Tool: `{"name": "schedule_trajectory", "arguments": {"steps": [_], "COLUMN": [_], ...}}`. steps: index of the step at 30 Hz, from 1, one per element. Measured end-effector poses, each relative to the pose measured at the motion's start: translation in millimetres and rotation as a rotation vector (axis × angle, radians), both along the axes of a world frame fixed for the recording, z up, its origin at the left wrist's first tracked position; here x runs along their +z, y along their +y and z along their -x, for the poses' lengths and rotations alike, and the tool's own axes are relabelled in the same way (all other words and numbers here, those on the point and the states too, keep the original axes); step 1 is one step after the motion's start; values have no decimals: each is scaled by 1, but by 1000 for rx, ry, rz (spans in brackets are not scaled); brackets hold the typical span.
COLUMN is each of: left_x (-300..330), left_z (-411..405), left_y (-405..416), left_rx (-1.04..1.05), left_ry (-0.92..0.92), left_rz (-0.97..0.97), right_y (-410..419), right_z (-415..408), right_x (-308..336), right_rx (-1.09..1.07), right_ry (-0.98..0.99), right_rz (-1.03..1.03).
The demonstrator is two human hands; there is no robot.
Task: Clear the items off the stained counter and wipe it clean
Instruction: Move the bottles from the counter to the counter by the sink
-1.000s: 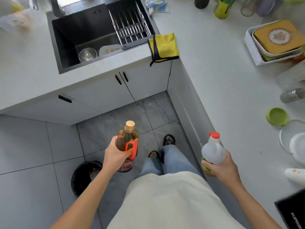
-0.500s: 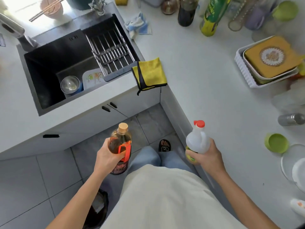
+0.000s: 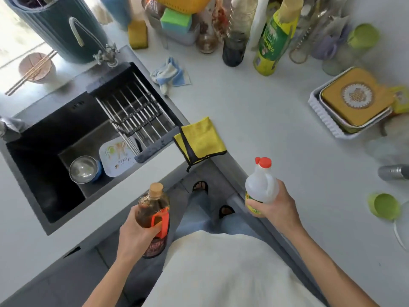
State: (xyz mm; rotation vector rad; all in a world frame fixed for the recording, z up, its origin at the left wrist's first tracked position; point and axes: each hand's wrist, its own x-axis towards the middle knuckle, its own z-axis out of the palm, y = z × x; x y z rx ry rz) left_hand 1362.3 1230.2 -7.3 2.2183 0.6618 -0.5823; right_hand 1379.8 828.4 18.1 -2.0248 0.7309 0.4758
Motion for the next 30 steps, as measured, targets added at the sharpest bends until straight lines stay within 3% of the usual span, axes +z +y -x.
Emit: {"name": "schedule_trajectory", "arguments": {"steps": [9,17,30], "left_x": [41,73,28], "left_z": [-147,-261,-399], "left_y": [-49,-150,-287], "left_rx": [-229,-319,-374], "left_ry": [-185,-309,-532], "left_rz": [169,327,414], "right_y": [0,-24,-79], "right_z": [-14,-99,-266], "right_x": [24,22,-31], "right_rx": [-266,-396,-466], "right_ry": [-62,-202,-401], "right_rz": [28,-22,47]}}
